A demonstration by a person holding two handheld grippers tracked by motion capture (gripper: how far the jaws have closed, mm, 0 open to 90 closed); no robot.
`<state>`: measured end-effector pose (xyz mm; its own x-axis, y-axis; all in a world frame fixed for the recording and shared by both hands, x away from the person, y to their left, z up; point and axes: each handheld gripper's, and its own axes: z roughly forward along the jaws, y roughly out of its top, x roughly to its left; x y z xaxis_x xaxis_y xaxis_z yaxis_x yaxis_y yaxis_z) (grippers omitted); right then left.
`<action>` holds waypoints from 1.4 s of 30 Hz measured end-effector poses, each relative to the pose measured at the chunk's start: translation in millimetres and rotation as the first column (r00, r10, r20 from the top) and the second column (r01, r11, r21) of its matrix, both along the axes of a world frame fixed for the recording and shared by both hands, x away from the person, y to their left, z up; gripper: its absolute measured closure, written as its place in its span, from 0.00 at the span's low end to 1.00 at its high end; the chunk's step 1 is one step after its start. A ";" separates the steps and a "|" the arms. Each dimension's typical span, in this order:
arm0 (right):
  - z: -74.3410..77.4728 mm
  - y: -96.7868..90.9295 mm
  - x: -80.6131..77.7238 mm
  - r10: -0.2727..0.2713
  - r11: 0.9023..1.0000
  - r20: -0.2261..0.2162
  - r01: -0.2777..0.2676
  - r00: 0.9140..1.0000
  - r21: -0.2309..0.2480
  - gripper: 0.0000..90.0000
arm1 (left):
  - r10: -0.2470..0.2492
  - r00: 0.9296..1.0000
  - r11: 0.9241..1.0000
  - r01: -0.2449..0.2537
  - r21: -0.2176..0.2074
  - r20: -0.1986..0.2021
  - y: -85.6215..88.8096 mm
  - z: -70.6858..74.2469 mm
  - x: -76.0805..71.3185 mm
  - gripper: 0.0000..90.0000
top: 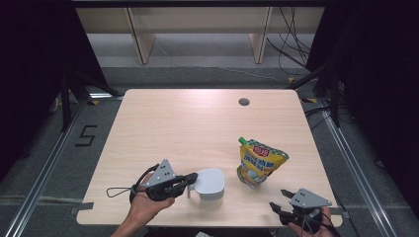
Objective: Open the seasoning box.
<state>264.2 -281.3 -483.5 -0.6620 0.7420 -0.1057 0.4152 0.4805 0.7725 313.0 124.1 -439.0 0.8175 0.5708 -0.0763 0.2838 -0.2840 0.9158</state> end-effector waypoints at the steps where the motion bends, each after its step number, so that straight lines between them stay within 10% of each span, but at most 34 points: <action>1: 0.9 1.2 -0.5 0.007 1.000 0.013 -0.007 1.000 0.001 0.50 | 0.003 1.000 1.000 -0.003 -0.003 -0.003 0.5 -0.2 -0.3 0.99; 15: 21.9 29.0 -6.4 0.107 0.988 0.143 -0.122 0.984 0.099 0.74 | 0.010 1.000 1.000 -0.010 -0.024 0.006 3.4 -3.1 -0.5 0.99; 33: 25.6 61.8 6.3 0.179 0.964 0.144 -0.203 0.973 0.172 0.90 | 0.025 1.000 0.999 -0.026 -0.040 -0.018 6.7 -5.0 -2.4 0.99; 36: 28.3 71.2 13.3 0.224 0.955 0.184 -0.254 0.957 0.155 0.93 | 0.021 1.000 0.999 -0.022 -0.041 -0.013 7.4 -5.1 -1.6 0.99; 42: 30.6 83.4 19.7 0.246 0.949 0.171 -0.273 0.954 0.160 0.96 | 0.023 1.000 0.999 -0.024 -0.043 -0.015 7.2 -5.1 -1.5 0.99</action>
